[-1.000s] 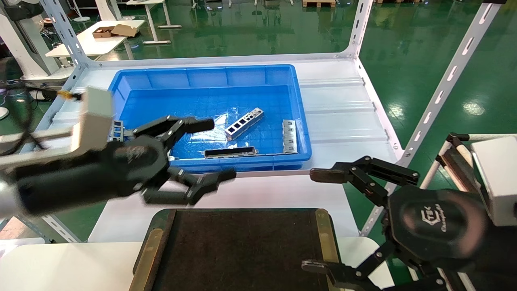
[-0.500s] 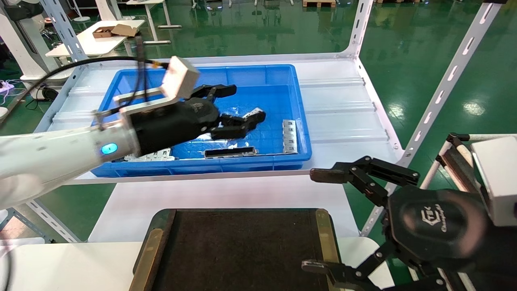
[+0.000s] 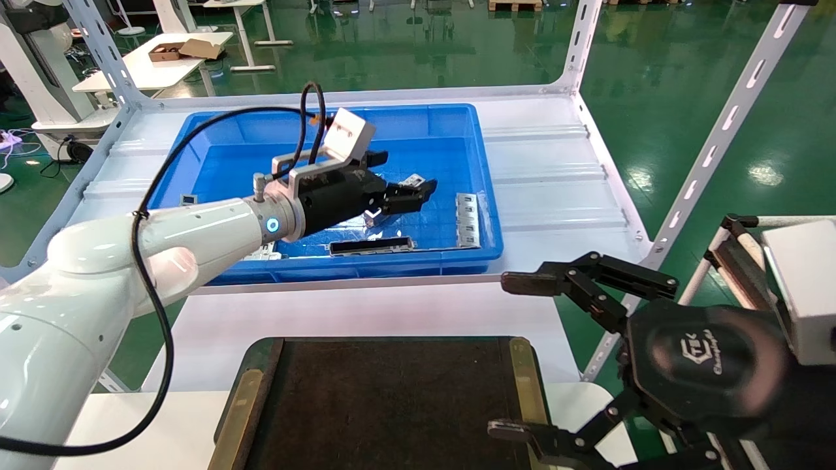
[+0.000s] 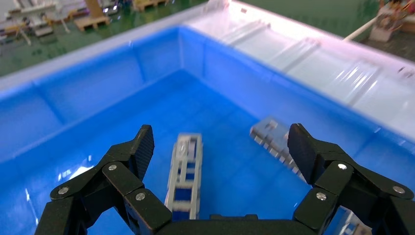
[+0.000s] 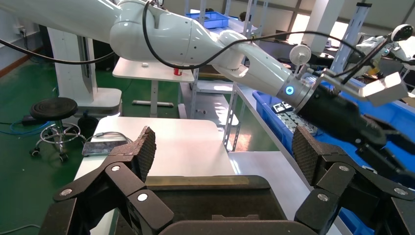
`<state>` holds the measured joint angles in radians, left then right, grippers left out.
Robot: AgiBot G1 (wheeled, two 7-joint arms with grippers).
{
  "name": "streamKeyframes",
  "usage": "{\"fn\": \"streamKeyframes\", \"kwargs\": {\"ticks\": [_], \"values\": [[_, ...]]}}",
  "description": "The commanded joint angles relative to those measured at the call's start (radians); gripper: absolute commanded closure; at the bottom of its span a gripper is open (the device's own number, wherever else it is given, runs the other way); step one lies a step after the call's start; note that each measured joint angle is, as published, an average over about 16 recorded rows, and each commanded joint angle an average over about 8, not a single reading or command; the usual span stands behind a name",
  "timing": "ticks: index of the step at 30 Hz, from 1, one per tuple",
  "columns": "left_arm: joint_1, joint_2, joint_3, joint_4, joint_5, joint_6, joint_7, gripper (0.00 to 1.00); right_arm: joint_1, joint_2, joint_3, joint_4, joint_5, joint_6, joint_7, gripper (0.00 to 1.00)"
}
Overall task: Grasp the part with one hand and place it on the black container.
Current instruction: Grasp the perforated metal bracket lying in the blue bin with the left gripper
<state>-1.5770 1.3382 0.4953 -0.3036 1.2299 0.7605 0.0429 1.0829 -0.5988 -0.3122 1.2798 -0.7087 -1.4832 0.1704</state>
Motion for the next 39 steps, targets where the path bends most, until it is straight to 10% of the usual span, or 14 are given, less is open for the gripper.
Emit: {"fn": "streamKeyframes", "kwargs": {"ticks": [1, 6, 8, 39], "values": [[-0.012, 0.02, 0.002, 0.05, -0.001, -0.018, 0.024, 0.21, 0.0, 0.0, 0.0, 0.0, 0.0, 0.0, 0.0, 0.34], [-0.009, 0.027, 0.028, 0.078, -0.021, -0.048, 0.041, 0.84, 0.0, 0.0, 0.0, 0.0, 0.0, 0.0, 0.0, 0.96], [-0.005, 0.028, 0.041, 0.082, -0.03, -0.061, 0.04, 1.0, 0.0, 0.0, 0.0, 0.0, 0.0, 0.0, 0.0, 1.0], [0.017, 0.026, 0.226, 0.081, -0.142, -0.159, -0.062, 1.0, 0.0, 0.001, -0.002, 0.0, 0.001, 0.001, -0.001, 1.0]]}}
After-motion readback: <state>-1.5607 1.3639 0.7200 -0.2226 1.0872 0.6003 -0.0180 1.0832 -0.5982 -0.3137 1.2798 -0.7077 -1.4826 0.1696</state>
